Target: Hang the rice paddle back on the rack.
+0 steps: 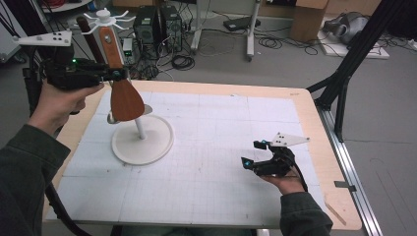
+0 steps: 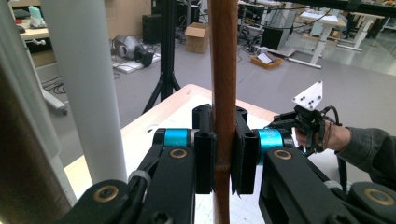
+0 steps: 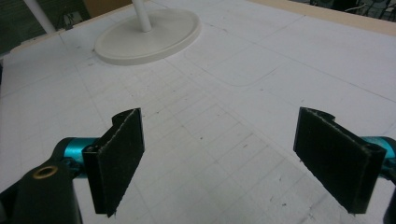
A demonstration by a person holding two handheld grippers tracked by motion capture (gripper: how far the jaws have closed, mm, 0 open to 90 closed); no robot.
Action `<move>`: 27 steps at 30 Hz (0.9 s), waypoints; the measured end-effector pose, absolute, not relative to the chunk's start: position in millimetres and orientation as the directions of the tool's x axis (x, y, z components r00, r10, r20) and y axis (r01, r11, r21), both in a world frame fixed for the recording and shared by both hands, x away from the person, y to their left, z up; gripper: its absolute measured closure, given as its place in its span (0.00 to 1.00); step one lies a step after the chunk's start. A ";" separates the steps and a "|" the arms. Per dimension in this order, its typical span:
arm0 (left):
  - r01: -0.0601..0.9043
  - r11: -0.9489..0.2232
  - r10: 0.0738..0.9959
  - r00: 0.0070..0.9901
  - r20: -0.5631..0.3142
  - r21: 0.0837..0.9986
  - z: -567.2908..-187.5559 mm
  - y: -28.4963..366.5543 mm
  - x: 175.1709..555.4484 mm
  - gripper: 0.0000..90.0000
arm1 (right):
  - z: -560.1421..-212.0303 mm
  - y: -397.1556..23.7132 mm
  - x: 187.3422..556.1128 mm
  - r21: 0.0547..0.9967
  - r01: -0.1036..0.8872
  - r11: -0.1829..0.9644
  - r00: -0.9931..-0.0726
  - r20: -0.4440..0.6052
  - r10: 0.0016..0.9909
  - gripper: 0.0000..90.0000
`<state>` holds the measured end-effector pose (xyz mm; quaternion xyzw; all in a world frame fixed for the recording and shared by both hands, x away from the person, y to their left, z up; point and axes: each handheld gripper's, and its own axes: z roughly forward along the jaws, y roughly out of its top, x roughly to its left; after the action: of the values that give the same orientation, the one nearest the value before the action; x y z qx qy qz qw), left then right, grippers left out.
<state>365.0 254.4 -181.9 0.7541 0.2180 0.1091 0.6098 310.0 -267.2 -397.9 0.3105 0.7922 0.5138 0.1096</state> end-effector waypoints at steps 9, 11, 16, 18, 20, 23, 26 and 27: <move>0.197 -0.172 0.482 0.871 -0.093 0.965 -183.9 254.0 366.8 0.90 | -397.6 -267.5 309.5 0.881 0.386 0.273 -0.777 0.151 0.611 0.17; 0.192 -0.180 0.493 0.866 -0.080 0.965 -183.7 254.7 366.4 0.88 | -397.5 -267.7 309.6 0.882 0.384 0.273 -0.778 0.150 0.610 0.17; 0.189 -0.199 0.520 0.852 -0.060 0.962 -183.7 255.9 364.6 0.81 | -397.5 -267.3 309.4 0.882 0.383 0.275 -0.779 0.149 0.609 0.17; 0.191 -0.200 0.529 0.847 -0.058 0.961 -184.0 256.6 364.1 0.78 | -397.5 -267.1 309.4 0.882 0.383 0.274 -0.778 0.149 0.610 0.17; 0.191 -0.203 0.538 0.841 -0.054 0.960 -184.0 257.8 363.5 0.76 | -397.6 -267.1 309.4 0.882 0.384 0.274 -0.778 0.149 0.611 0.17; 0.194 -0.203 0.546 0.836 -0.054 0.960 -184.1 259.7 362.6 0.73 | -397.5 -267.2 309.0 0.880 0.388 0.273 -0.776 0.152 0.613 0.17; 0.193 -0.209 0.550 0.834 -0.048 0.959 -184.6 261.3 360.8 0.72 | -397.5 -267.2 309.1 0.882 0.384 0.273 -0.778 0.149 0.610 0.17; 0.193 -0.211 0.552 0.832 -0.046 0.958 -184.8 261.7 360.0 0.71 | -397.3 -267.3 308.8 0.881 0.388 0.272 -0.776 0.152 0.613 0.17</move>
<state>360.0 261.7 -184.8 0.7624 0.2445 0.1552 0.5787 308.8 -267.3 -397.3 0.3166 0.7900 0.5135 0.1094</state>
